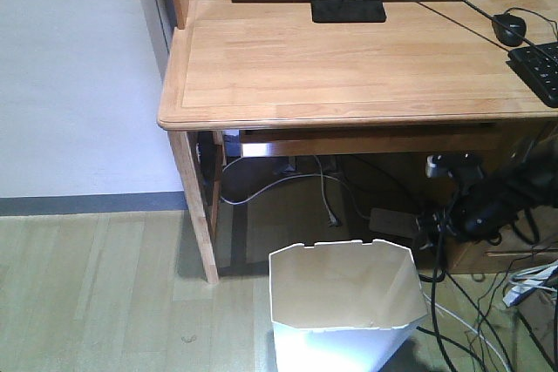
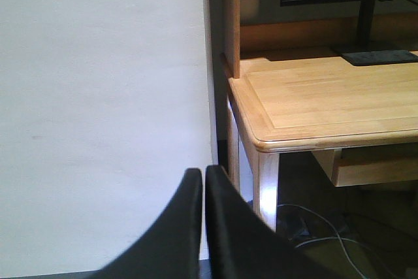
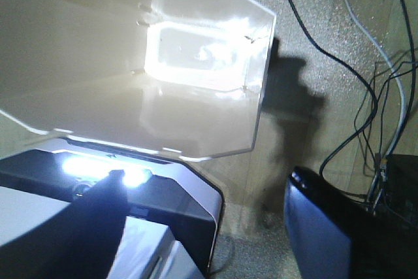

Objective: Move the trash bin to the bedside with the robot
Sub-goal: 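Lower the right gripper to the rim of the white trash bin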

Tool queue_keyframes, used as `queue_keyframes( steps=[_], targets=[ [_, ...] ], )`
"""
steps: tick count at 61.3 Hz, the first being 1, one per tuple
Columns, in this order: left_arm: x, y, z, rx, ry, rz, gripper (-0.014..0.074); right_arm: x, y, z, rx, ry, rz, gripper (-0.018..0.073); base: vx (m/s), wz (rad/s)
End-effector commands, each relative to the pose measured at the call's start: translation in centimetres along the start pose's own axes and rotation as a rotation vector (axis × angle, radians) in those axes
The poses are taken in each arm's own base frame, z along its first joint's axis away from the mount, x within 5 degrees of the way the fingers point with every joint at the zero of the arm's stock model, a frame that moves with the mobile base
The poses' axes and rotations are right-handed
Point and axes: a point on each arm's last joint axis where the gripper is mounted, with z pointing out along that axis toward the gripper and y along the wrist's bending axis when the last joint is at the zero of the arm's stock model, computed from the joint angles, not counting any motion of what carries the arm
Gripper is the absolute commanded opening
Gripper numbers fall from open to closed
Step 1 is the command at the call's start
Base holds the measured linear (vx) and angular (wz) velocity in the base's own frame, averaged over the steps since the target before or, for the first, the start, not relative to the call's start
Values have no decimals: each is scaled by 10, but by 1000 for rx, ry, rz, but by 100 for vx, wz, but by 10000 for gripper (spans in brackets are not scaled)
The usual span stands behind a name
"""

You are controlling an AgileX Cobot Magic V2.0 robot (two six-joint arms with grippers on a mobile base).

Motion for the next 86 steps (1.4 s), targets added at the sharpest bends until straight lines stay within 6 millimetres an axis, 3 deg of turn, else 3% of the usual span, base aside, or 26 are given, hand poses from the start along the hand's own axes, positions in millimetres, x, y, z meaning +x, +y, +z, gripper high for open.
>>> queue_keyframes(
  steps=[1, 13, 30, 48, 77, 86],
  targets=[
    [-1, 0, 0, 3, -63, -4, -6, -8, -8, 8, 52, -60, -15, 498, 0, 0],
    [-1, 0, 0, 3, -63, -4, -6, -1, -18, 54, 83, -11, -5, 498, 0, 0],
    [-1, 0, 0, 3, -63, -4, -6, -19, -30, 111, 39, 35, 17, 498, 0, 0],
    [-1, 0, 0, 3, -63, -4, -6, -22, -41, 165, 6, 78, 28, 498, 0, 0],
    [-1, 0, 0, 3, -63, -4, -6, -29, -63, 218, -54, 97, 73, 493, 0, 0],
    [-1, 0, 0, 3, -63, -4, -6, -34, -64, 224, -77, 102, 64, 406, 0, 0]
  ],
)
